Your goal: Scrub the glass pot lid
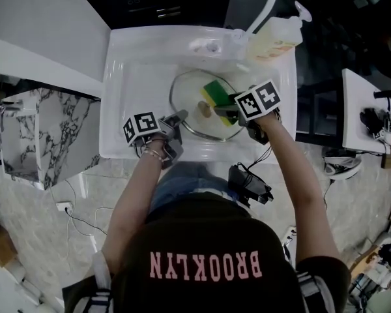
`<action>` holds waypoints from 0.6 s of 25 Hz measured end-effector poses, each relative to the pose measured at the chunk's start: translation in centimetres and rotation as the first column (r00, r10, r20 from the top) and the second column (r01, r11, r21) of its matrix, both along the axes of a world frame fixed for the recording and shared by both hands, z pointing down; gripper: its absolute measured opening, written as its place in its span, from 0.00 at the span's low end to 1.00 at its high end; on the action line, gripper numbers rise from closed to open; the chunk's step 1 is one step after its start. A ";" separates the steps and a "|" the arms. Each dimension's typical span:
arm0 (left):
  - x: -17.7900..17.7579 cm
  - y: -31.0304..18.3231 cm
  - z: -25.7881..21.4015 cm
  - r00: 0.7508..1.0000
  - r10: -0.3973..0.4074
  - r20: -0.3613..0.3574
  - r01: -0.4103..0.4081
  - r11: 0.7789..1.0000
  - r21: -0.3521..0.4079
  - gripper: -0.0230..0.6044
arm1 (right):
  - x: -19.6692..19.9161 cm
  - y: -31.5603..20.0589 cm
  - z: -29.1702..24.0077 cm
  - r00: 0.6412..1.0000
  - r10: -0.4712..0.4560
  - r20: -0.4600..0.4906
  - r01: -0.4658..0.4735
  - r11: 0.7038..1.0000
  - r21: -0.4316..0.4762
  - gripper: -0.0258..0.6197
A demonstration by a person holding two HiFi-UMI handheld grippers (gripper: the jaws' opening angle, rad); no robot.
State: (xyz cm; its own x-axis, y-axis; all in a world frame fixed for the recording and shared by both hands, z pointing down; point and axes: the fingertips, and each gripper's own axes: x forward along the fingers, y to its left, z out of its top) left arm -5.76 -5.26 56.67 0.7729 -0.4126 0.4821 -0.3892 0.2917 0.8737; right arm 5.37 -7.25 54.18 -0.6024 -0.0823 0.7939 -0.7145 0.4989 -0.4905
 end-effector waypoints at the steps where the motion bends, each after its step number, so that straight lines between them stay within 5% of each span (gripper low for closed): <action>1: 0.0 0.0 0.0 1.000 0.002 0.011 -0.002 1.000 -0.008 0.17 | -0.5 0.5 -0.1 1.000 -0.015 0.012 0.015 1.000 -0.011 0.50; 8: 0.0 -0.1 0.2 0.997 0.000 0.071 0.005 0.997 -0.073 0.16 | -4.1 5.4 1.0 0.982 -0.180 0.060 0.188 0.969 -0.163 0.50; 15: 0.1 -0.1 0.1 0.997 0.010 0.076 -0.004 0.996 -0.084 0.15 | -4.4 6.2 1.8 0.981 -0.170 0.094 0.189 0.949 -0.253 0.50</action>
State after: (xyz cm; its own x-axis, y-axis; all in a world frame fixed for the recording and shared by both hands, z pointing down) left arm -5.70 -5.34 56.75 0.7352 -0.3627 0.5727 -0.4563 0.3600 0.8138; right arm 0.92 -1.04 55.96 -0.6430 0.2358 0.7287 -0.5841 0.4644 -0.6657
